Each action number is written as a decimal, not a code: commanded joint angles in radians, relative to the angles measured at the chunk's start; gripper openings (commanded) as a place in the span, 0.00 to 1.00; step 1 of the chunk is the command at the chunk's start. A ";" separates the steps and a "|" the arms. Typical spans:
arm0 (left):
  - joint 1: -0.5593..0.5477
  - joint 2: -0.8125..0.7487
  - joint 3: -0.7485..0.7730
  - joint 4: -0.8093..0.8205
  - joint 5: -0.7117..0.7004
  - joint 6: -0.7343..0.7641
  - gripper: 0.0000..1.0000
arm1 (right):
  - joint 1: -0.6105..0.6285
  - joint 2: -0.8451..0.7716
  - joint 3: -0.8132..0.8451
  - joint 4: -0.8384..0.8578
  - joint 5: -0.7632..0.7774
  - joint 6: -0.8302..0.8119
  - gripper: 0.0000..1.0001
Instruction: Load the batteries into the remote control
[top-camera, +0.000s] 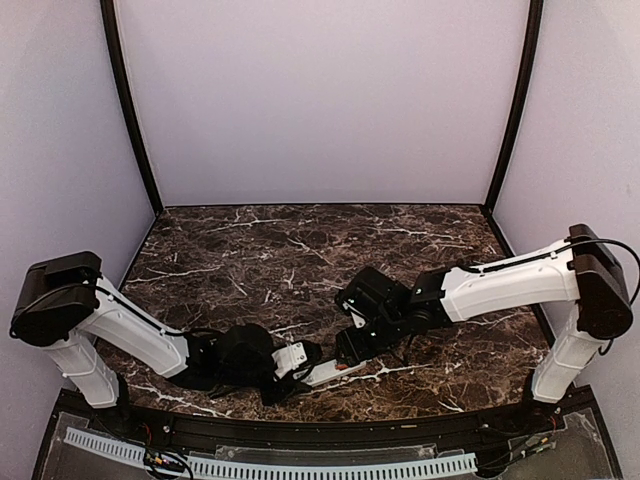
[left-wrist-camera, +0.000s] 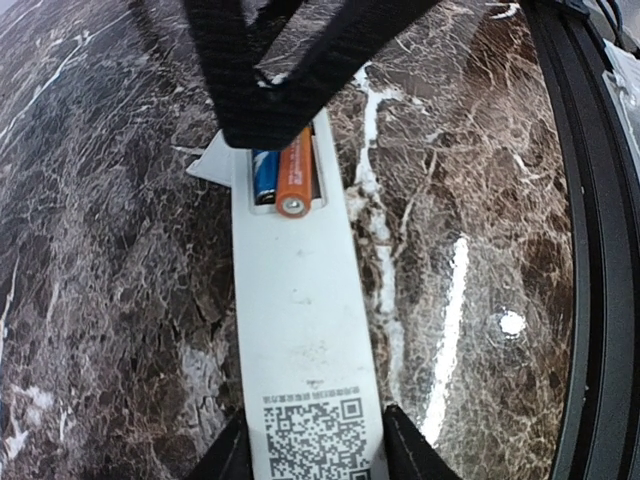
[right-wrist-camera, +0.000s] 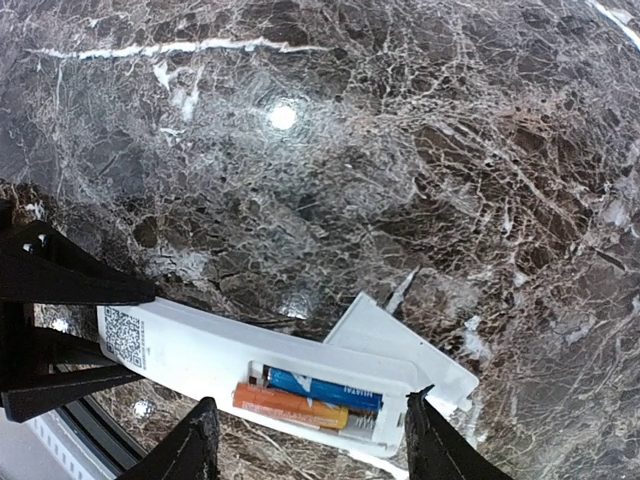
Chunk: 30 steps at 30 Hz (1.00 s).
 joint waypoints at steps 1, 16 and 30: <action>-0.006 0.006 -0.007 -0.029 0.002 -0.014 0.36 | 0.020 0.024 0.006 -0.005 0.002 0.002 0.61; -0.006 -0.018 0.000 -0.069 0.027 -0.023 0.00 | 0.067 0.064 0.081 -0.104 0.048 0.076 0.61; -0.006 -0.024 -0.004 -0.072 0.028 -0.026 0.00 | 0.072 0.113 0.144 -0.137 0.107 0.055 0.59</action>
